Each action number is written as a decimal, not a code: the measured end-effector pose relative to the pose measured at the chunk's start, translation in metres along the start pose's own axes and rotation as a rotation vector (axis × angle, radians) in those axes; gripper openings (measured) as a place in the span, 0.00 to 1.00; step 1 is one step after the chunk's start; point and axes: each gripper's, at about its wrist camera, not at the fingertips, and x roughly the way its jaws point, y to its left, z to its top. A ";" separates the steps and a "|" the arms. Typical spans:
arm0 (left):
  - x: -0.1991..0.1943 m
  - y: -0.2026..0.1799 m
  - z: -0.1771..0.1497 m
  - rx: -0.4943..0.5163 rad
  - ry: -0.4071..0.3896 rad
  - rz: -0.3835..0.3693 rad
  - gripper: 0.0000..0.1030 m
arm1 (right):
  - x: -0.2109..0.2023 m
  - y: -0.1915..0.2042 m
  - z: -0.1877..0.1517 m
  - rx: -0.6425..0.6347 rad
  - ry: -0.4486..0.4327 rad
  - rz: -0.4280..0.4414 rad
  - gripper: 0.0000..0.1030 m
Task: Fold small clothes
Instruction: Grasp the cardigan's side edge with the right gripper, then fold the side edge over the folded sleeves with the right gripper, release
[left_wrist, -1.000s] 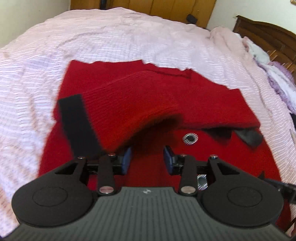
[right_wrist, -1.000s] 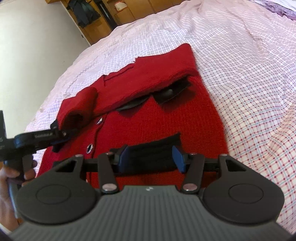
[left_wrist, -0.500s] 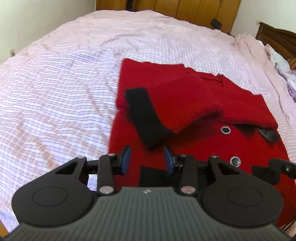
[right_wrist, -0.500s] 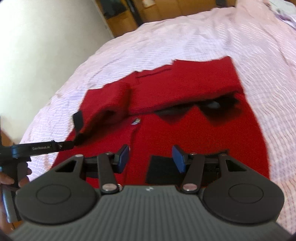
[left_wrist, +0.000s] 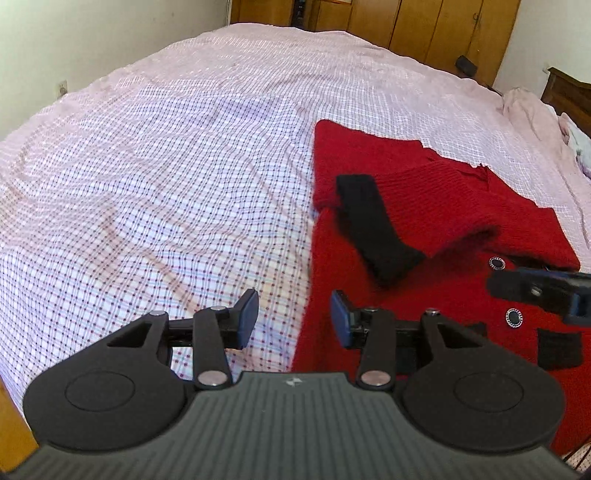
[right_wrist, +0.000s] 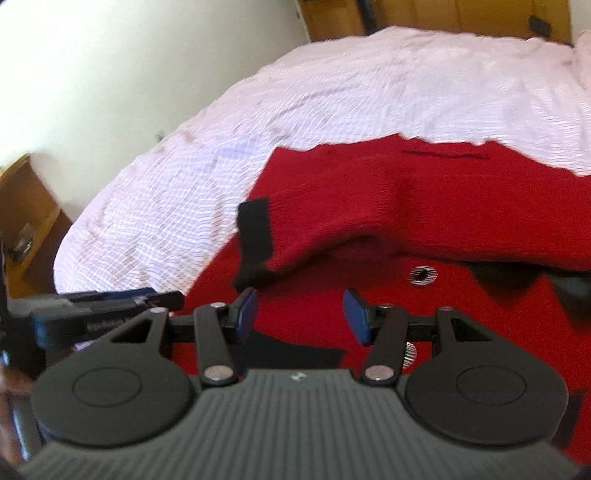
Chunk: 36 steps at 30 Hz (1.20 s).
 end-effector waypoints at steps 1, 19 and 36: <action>0.000 0.002 -0.001 -0.003 0.001 0.000 0.48 | 0.006 0.003 0.002 0.003 0.011 0.009 0.53; 0.004 0.018 -0.005 -0.071 0.007 -0.020 0.48 | 0.088 0.013 0.021 0.091 0.055 -0.016 0.52; 0.004 -0.007 -0.004 -0.039 0.005 -0.082 0.48 | 0.016 -0.013 0.036 0.134 -0.274 -0.106 0.12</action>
